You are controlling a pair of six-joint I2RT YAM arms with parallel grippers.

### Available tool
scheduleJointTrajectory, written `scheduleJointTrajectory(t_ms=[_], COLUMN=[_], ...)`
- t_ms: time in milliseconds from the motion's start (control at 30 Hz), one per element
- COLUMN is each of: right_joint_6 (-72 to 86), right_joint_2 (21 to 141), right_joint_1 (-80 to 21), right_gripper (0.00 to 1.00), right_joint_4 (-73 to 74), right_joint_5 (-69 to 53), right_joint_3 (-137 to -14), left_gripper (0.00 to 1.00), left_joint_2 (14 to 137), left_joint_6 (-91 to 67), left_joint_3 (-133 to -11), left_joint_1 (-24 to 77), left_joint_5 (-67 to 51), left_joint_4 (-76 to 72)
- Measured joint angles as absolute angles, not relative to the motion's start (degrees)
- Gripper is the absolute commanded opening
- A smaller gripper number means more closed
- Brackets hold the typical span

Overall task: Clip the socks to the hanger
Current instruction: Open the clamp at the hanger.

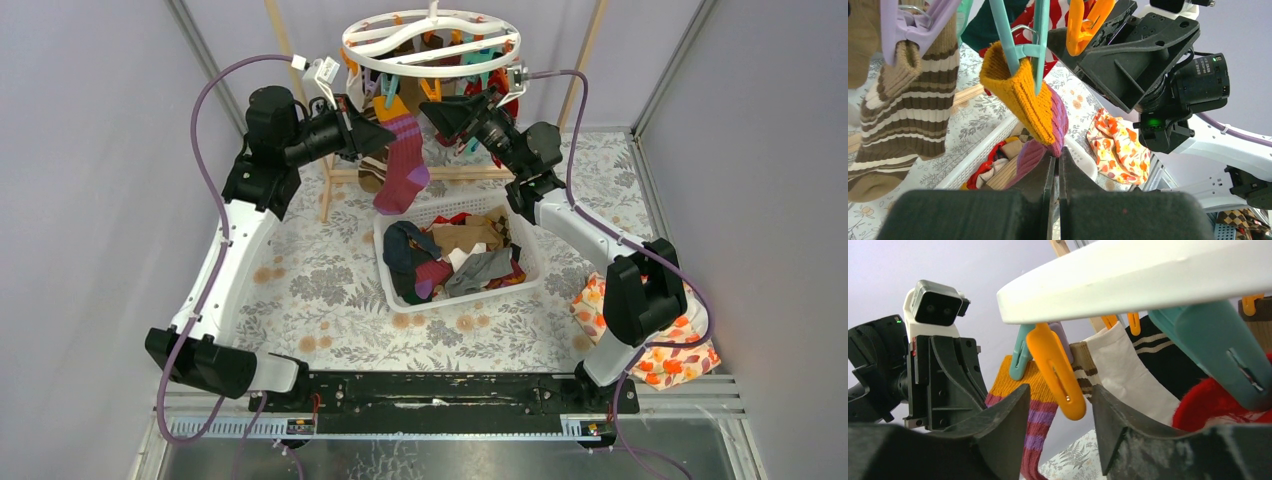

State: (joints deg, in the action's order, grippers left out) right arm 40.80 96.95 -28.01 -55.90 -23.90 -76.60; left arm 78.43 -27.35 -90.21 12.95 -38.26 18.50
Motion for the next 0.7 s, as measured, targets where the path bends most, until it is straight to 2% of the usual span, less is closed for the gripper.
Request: scheduleJointTrajectory(t_ms=[167,300,400,433,500,600,700], right_joint_6=[40.2,39.2,38.2,37.7,36.4,33.9,30.9], right_joint_2=[96.9,96.7,95.6,95.1,94.0,92.4,91.5], right_joint_1=[-28.0,-28.0,-28.1,-28.1,-28.3,-29.1,-30.7], right_gripper=[0.29,0.15,0.08,0.07,0.05,0.02,0.00], right_joint_4=[-55.9,-55.5,-54.7,-54.2,-52.9,-50.6,-47.5], right_joint_5=[-23.3,-23.2,-23.0,-22.9,-22.4,-20.7,-18.4], right_joint_3=[-76.6,-76.6,-76.3,-76.1,-76.1,-76.1,-76.2], left_gripper=[0.02,0.03,0.07,0.13,0.35,0.59,0.68], left_joint_2=[77.8,77.5,77.5,77.5,77.5,77.5,77.4], left_joint_6=[-26.3,-25.7,-25.1,-24.8,-24.4,-23.8,-23.2], left_joint_3=[-90.3,-90.3,-90.5,-90.7,-91.2,-91.5,-92.2], left_joint_1=[13.0,13.0,13.0,13.0,13.0,13.0,13.0], left_joint_5=[-37.4,-36.0,-34.5,-33.9,-32.5,-30.5,-28.8], left_joint_4=[19.4,20.3,20.8,20.9,21.1,21.6,22.7])
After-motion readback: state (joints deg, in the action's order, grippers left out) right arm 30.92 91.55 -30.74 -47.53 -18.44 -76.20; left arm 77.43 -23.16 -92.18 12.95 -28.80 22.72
